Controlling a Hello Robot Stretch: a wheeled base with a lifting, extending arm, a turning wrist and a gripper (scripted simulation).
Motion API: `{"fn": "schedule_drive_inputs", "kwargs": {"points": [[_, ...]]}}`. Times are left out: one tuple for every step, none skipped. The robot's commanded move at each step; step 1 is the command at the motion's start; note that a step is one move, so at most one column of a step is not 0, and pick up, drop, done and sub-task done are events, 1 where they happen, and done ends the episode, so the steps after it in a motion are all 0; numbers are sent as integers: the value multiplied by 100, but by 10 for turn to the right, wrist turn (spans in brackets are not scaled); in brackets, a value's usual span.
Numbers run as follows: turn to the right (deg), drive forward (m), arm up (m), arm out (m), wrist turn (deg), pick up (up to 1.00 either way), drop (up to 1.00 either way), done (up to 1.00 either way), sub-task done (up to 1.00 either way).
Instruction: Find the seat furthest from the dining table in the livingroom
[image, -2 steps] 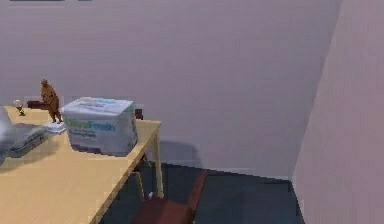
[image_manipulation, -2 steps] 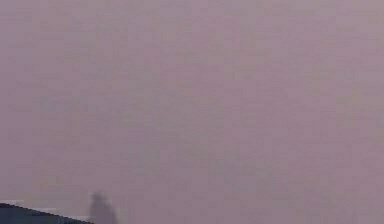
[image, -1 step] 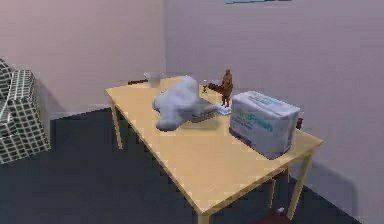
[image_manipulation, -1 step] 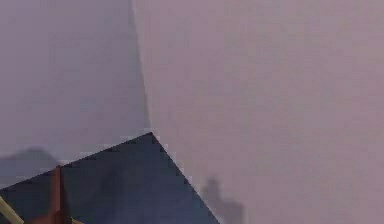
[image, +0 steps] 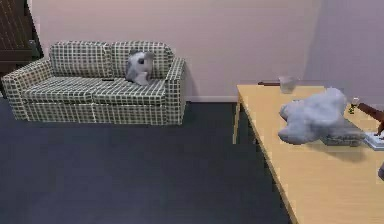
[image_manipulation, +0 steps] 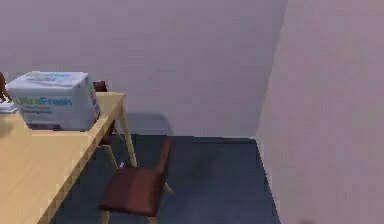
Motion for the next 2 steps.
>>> {"fn": "schedule_drive_inputs", "kwargs": {"points": [[0, 100, 0, 0, 0, 0, 0, 0, 0], [0, 75, 0, 0, 0, 0, 0, 0, 0]]}}
